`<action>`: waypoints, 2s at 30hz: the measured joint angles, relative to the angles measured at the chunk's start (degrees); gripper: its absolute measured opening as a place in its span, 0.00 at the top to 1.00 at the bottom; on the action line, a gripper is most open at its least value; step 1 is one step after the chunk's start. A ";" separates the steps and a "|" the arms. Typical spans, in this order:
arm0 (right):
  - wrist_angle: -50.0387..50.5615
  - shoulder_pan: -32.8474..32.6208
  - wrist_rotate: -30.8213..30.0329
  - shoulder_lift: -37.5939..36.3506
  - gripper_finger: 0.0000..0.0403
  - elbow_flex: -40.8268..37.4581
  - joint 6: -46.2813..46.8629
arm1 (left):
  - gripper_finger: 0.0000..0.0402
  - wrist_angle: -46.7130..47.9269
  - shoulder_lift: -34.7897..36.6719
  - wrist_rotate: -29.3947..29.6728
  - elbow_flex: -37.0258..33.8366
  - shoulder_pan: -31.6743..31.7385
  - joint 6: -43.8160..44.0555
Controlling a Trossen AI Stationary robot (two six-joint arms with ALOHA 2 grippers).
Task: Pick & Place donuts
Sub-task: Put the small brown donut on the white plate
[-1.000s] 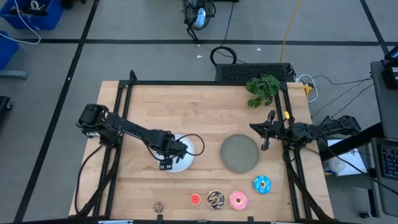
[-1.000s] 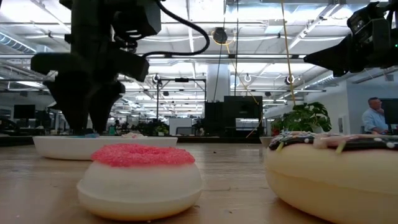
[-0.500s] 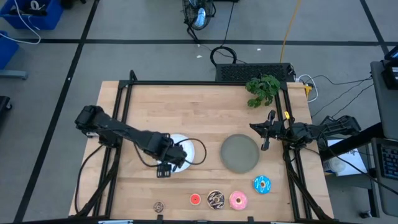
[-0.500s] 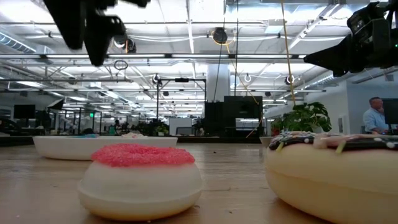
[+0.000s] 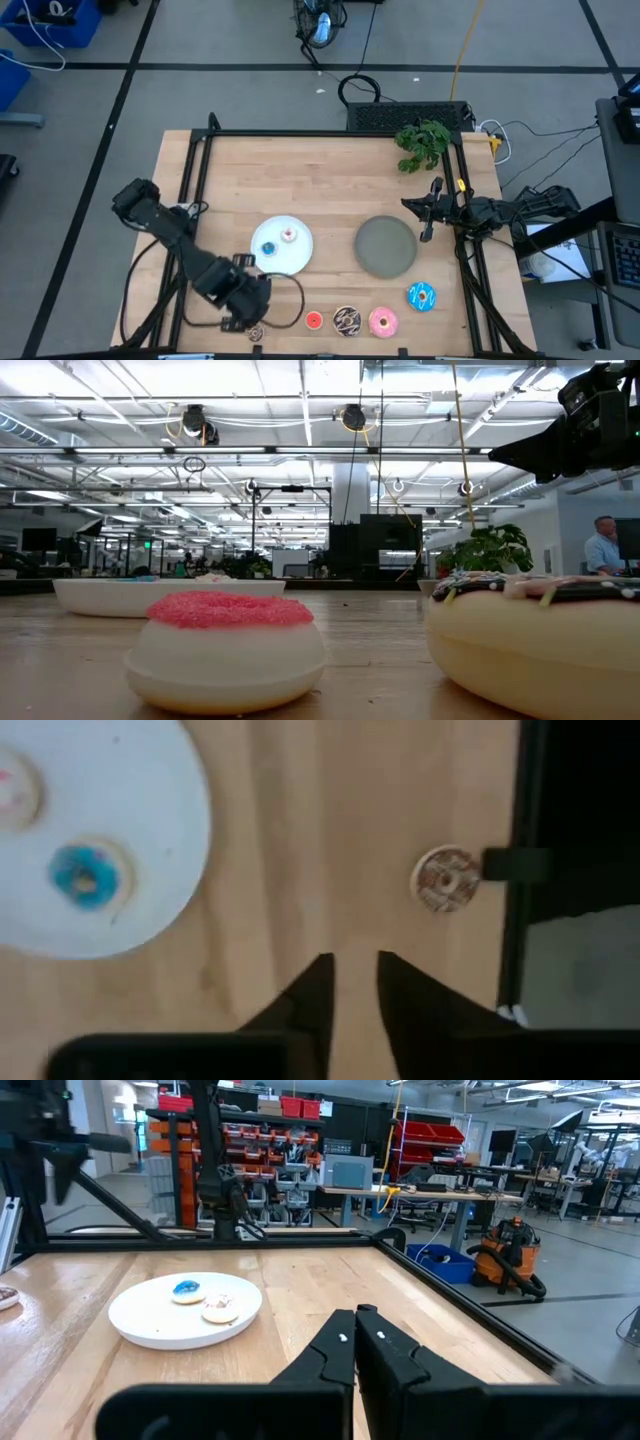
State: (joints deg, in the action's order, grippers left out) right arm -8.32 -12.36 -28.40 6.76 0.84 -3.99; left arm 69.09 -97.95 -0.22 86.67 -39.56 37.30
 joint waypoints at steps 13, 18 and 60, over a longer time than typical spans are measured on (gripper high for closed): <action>0.00 -0.02 0.00 0.02 1.00 0.02 0.26 | 0.99 -13.50 -1.85 13.19 0.01 -5.17 -1.72; -0.01 -0.01 0.00 0.02 1.00 0.02 0.29 | 0.88 -13.71 -6.13 10.02 0.01 -4.51 0.54; 0.00 0.00 0.15 0.09 1.00 0.00 1.81 | 0.13 -17.46 -17.30 4.71 -0.04 -10.43 0.94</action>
State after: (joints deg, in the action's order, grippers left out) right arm -8.32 -12.36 -28.25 6.85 0.84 -2.17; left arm 51.64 -115.24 4.49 86.63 -50.00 38.24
